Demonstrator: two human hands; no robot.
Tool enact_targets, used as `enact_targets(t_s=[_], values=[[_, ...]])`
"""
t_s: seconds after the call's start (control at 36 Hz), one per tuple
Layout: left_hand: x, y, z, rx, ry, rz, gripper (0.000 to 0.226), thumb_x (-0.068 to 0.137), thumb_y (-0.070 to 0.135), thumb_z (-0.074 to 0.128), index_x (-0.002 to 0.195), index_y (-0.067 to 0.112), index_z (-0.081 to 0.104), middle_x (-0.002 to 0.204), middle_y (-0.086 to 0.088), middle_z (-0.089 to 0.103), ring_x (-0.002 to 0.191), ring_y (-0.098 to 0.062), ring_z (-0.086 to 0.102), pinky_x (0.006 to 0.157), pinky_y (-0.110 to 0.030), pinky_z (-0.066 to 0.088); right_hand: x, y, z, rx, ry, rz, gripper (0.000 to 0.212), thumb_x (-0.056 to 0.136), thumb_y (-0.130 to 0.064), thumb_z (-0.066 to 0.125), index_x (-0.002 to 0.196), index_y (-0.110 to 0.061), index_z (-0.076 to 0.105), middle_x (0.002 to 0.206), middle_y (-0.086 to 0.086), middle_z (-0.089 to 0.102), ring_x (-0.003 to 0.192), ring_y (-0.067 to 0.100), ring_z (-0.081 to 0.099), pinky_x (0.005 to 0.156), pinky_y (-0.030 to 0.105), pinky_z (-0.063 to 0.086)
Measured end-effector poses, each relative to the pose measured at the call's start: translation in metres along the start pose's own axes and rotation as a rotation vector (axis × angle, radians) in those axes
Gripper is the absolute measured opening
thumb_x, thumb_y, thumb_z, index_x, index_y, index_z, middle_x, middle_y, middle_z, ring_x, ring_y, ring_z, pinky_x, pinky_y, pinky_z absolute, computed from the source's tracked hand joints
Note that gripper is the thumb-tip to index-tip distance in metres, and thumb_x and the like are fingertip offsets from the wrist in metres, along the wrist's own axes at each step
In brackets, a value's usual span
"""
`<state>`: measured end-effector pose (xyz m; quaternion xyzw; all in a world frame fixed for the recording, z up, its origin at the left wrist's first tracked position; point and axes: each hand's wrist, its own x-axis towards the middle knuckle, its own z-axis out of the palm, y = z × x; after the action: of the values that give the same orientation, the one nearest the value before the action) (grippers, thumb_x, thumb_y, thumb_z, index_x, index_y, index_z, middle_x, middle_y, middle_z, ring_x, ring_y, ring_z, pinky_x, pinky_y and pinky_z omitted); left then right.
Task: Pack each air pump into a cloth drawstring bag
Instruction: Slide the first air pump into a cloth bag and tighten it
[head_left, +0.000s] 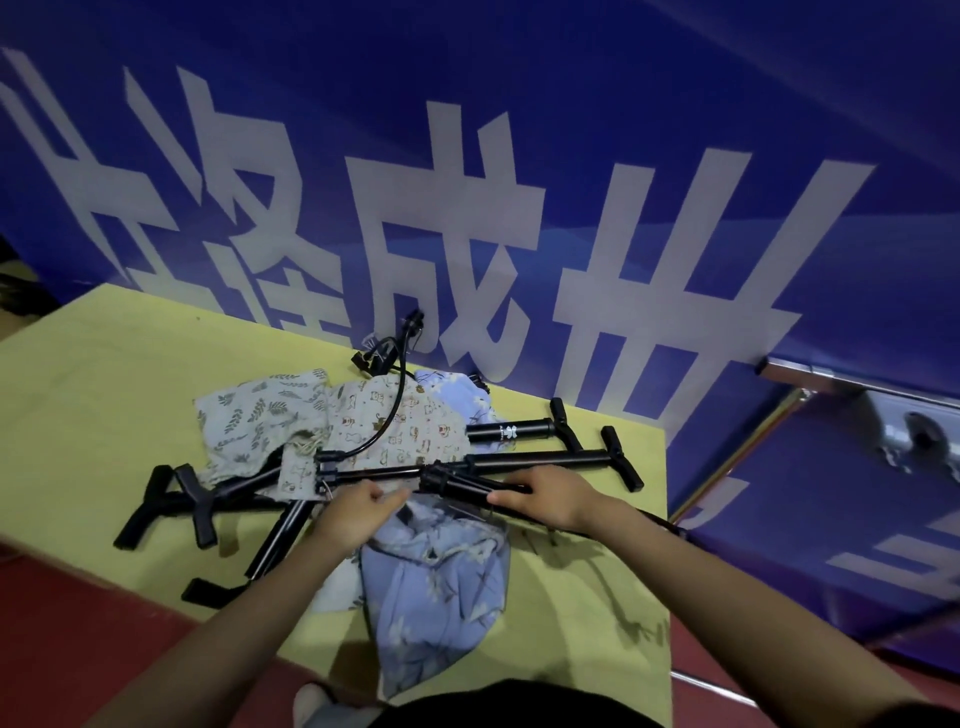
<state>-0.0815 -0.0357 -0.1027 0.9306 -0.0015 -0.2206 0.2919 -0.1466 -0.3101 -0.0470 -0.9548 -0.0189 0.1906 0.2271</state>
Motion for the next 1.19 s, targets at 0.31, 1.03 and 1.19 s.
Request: enact_targets(t_s=[0.31, 1.03, 1.19], values=[[-0.006, 0.014, 0.01, -0.121, -0.261, -0.008, 0.044, 0.09, 0.027, 0.064, 0.054, 0.022, 0.04, 0.054, 0.002, 0.035, 0.048, -0.013, 0.035, 0.049, -0.024, 0.024, -0.003, 0.001, 0.009, 0.038, -0.075, 0.028, 0.071, 0.077, -0.082, 0.037, 0.091, -0.02, 0.066, 0.083, 0.007, 0.067, 0.081, 0.023, 0.061, 0.071, 0.037, 0.046], [-0.034, 0.1, -0.03, -0.508, 0.006, 0.496, 0.017, 0.095, 0.017, 0.058, 0.083, 0.025, 0.067, 0.077, 0.006, 0.065, 0.073, -0.009, 0.057, 0.071, -0.024, 0.045, -0.034, -0.03, -0.016, -0.217, 0.127, -0.272, 0.053, 0.082, -0.07, 0.052, 0.124, -0.037, 0.06, 0.087, 0.002, 0.07, 0.084, 0.02, 0.062, 0.061, 0.029, 0.032], [-0.036, 0.102, -0.023, -0.118, -0.072, 0.625, 0.017, 0.096, 0.025, 0.054, 0.081, 0.028, 0.061, 0.08, 0.008, 0.061, 0.075, -0.008, 0.056, 0.075, -0.027, 0.046, -0.032, -0.042, -0.025, -0.4, 0.21, -0.403, 0.056, 0.084, -0.069, 0.051, 0.131, -0.04, 0.053, 0.077, 0.005, 0.067, 0.071, 0.023, 0.06, 0.052, 0.033, 0.027]])
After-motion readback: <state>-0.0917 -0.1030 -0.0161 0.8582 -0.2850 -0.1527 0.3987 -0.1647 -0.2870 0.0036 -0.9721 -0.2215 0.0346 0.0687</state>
